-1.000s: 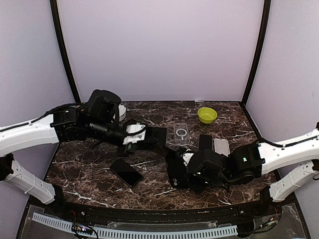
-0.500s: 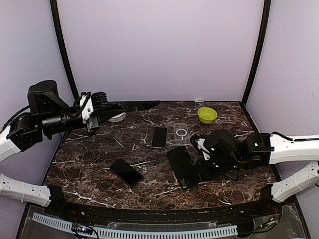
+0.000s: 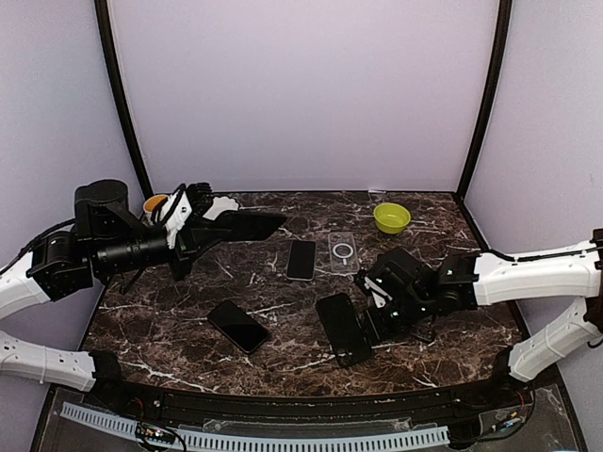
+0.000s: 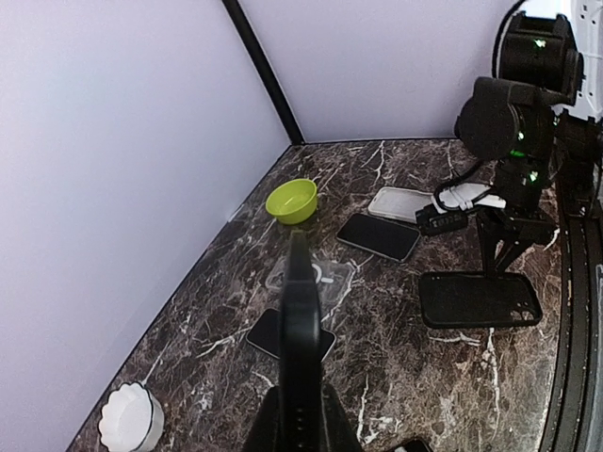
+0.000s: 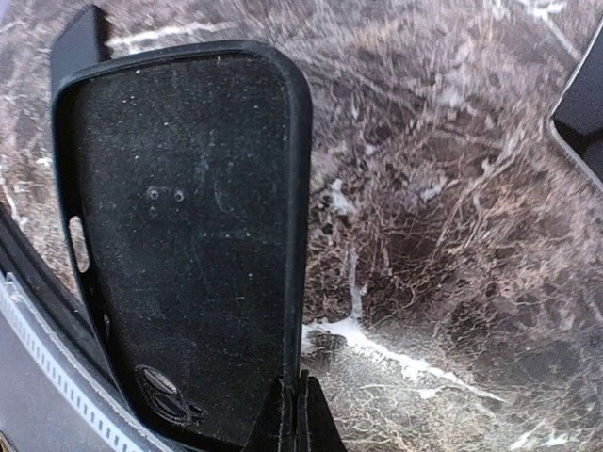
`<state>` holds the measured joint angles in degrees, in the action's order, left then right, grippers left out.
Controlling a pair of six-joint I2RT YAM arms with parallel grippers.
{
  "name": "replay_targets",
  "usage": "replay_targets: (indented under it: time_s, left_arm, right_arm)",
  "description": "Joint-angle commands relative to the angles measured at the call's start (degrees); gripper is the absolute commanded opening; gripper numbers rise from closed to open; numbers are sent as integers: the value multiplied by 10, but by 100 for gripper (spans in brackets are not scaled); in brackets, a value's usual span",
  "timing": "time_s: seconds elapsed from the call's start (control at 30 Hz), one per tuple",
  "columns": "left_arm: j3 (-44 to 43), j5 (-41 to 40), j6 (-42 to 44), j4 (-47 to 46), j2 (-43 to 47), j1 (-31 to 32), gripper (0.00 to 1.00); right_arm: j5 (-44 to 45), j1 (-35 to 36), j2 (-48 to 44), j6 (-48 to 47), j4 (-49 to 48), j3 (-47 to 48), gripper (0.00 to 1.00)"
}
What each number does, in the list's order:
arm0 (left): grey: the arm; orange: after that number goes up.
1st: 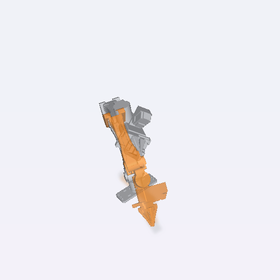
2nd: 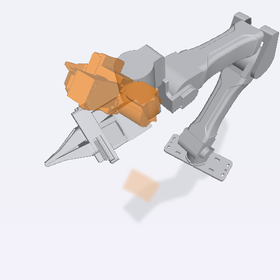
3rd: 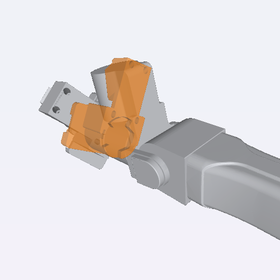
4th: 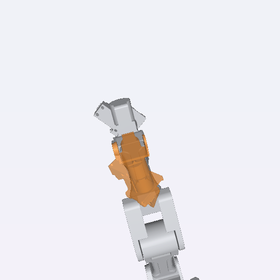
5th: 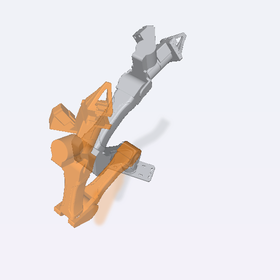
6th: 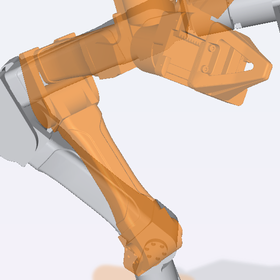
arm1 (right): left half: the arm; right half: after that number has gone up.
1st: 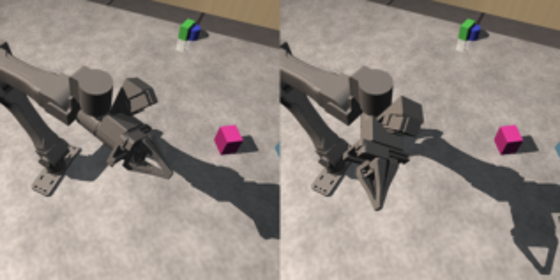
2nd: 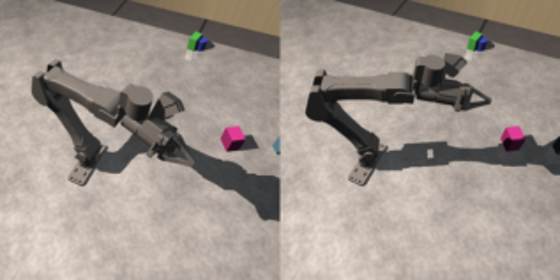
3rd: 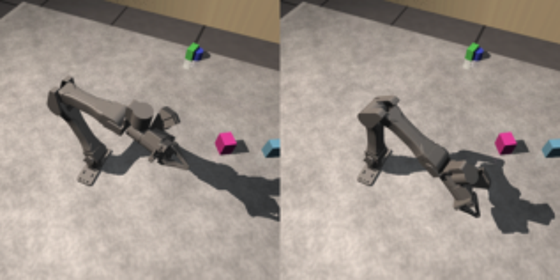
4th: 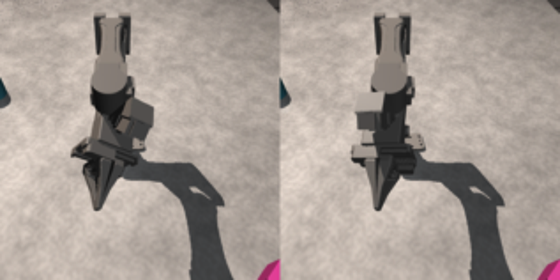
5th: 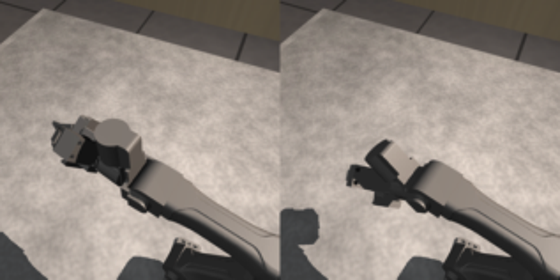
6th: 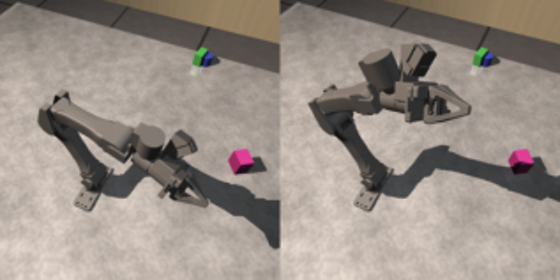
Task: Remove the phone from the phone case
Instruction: Place the phone case at the center of the board.
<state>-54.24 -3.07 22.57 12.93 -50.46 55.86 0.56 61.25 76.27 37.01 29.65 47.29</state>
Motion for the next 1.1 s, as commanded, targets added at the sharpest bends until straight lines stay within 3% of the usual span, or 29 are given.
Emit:
replay_targets:
  time_s: [0.0, 0.43, 0.63, 0.77, 0.87, 1.0, 1.07]
  left_arm:
    - [7, -66, -108, -30, 21, 1, 0]
    - [-11, -183, -218, 8, -10, 1, 0]
    - [-23, -186, -224, 12, -33, -13, 0]
    - [-32, -173, -245, 15, -45, -33, 0]
    - [-36, -163, -252, 13, -54, -43, 0]
    - [-40, -150, -271, 17, -68, -60, 0]
    - [-41, -143, -284, 14, -75, -68, 0]
  right_arm:
    - [-7, -19, 42, 19, -2, 30, 0]
    - [-24, -120, 103, 38, -4, 41, 0]
    - [-32, -146, 124, 33, -2, 58, 1]
    - [-37, -154, 152, 26, 0, 75, 7]
    - [-36, -157, 165, 21, -1, 83, 24]
    - [-33, -166, 153, 18, 1, 86, 61]
    - [-26, -169, 134, 15, 8, 94, 73]
